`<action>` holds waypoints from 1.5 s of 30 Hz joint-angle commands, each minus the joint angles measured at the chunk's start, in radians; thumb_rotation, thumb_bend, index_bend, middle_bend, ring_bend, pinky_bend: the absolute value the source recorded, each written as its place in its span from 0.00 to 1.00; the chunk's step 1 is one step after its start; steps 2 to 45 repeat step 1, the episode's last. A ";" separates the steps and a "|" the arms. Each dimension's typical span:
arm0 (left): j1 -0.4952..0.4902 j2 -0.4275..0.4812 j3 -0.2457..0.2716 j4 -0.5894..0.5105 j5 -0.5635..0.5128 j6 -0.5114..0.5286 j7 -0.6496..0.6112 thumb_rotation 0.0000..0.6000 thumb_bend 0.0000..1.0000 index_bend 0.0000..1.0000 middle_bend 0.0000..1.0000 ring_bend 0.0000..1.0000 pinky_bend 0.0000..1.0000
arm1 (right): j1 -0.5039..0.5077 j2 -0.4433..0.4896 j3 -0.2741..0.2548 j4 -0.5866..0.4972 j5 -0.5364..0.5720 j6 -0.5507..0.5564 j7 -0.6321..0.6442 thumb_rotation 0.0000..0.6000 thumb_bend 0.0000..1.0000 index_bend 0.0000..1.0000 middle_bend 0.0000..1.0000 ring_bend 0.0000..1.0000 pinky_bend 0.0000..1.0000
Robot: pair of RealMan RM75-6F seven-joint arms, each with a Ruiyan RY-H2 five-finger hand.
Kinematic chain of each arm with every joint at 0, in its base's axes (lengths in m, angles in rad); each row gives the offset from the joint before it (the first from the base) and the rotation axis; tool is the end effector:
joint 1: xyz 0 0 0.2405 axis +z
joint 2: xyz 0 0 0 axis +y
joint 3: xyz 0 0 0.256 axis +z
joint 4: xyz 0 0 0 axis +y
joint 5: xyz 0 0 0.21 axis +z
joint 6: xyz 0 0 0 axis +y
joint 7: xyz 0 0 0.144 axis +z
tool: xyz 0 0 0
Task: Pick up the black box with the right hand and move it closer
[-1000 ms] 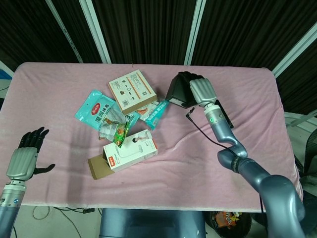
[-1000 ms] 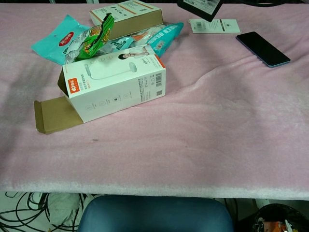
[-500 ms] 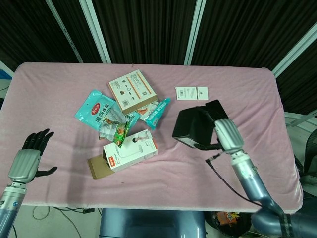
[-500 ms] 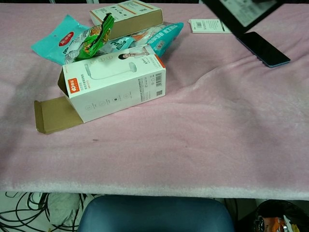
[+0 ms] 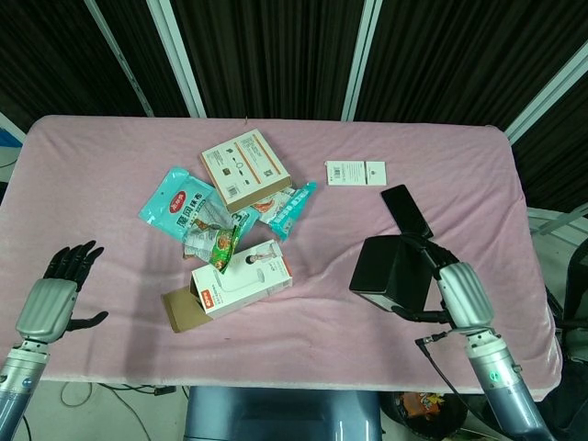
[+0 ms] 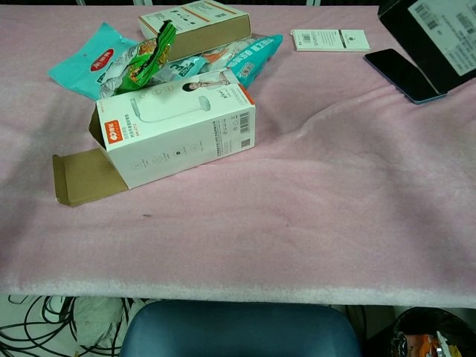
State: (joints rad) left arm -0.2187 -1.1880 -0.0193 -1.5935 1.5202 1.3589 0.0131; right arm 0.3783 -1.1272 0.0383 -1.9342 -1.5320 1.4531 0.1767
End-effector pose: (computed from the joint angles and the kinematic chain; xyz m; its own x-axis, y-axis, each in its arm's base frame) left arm -0.2885 0.2129 0.1163 0.3815 0.1117 0.9176 0.9187 -0.1554 -0.3631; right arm -0.1789 -0.2336 0.1297 -0.0646 -0.1075 0.9921 -0.9387 -0.3309 -0.0970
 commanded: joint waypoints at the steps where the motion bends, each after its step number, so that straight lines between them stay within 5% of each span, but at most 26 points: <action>1: 0.001 0.000 0.003 0.003 0.009 0.007 -0.001 1.00 0.00 0.00 0.00 0.00 0.00 | -0.035 0.027 -0.033 -0.003 -0.059 0.024 0.033 1.00 0.31 0.38 0.60 0.64 0.67; 45: 0.001 0.000 0.003 0.003 0.009 0.007 -0.001 1.00 0.00 0.00 0.00 0.00 0.00 | -0.035 0.027 -0.033 -0.003 -0.059 0.024 0.033 1.00 0.31 0.38 0.60 0.64 0.67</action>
